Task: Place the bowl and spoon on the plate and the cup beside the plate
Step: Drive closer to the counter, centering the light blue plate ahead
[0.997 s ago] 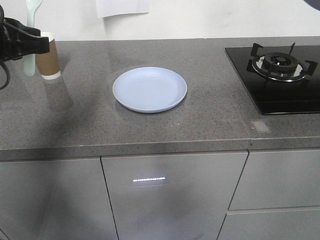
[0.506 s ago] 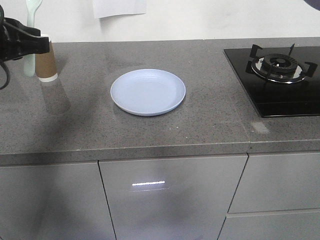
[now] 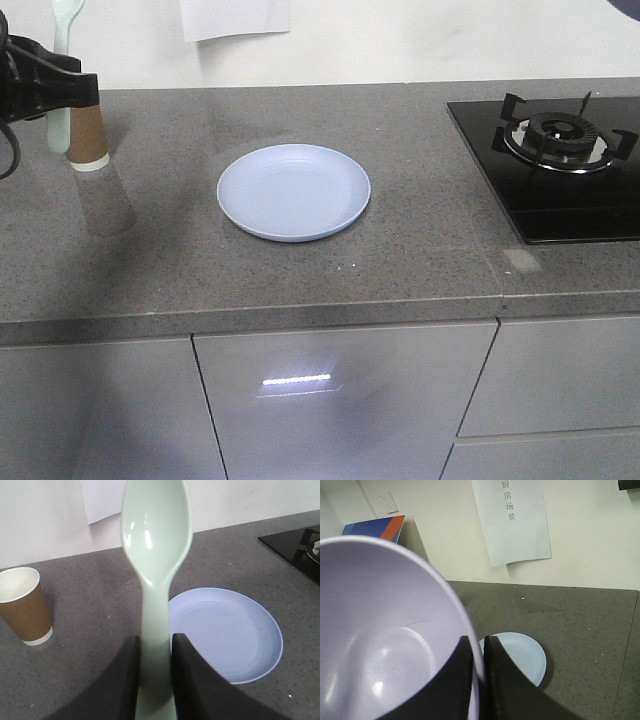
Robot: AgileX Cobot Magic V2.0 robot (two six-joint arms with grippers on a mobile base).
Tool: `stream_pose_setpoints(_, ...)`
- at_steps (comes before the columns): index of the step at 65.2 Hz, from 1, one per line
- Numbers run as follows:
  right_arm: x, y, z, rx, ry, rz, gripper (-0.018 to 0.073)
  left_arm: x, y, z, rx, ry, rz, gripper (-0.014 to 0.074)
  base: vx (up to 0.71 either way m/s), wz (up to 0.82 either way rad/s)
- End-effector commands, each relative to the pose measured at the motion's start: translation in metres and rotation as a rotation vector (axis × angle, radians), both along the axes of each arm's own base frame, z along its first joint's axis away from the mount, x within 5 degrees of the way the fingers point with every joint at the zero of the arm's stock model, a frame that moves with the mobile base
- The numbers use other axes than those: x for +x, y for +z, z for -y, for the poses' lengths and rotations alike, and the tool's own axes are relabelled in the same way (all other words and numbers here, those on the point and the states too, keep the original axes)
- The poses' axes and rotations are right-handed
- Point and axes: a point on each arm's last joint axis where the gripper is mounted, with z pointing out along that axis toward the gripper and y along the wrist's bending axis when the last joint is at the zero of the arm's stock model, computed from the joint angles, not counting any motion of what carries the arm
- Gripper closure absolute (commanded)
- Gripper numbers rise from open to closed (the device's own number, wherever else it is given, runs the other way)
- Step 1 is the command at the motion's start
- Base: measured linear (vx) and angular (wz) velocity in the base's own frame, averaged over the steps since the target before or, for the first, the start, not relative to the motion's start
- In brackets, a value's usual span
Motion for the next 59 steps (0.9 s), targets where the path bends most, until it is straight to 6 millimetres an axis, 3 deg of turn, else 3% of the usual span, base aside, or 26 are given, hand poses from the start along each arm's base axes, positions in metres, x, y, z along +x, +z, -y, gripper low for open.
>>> stream_pose_setpoints(1, -0.0143, 0.0174, -0.0095, 0.02, 0.045, 0.072, 0.0564, -0.0075, 0.0226, -0.0002, -0.042, -0.001, 0.116, 0.0602, 0.05, 0.02)
stream_pose_setpoints(59, -0.0143, 0.0174, -0.0095, 0.02, 0.045, 0.072, 0.0564, -0.0075, 0.0226, -0.0002, -0.042, -0.001, 0.116, 0.0602, 0.06, 0.05)
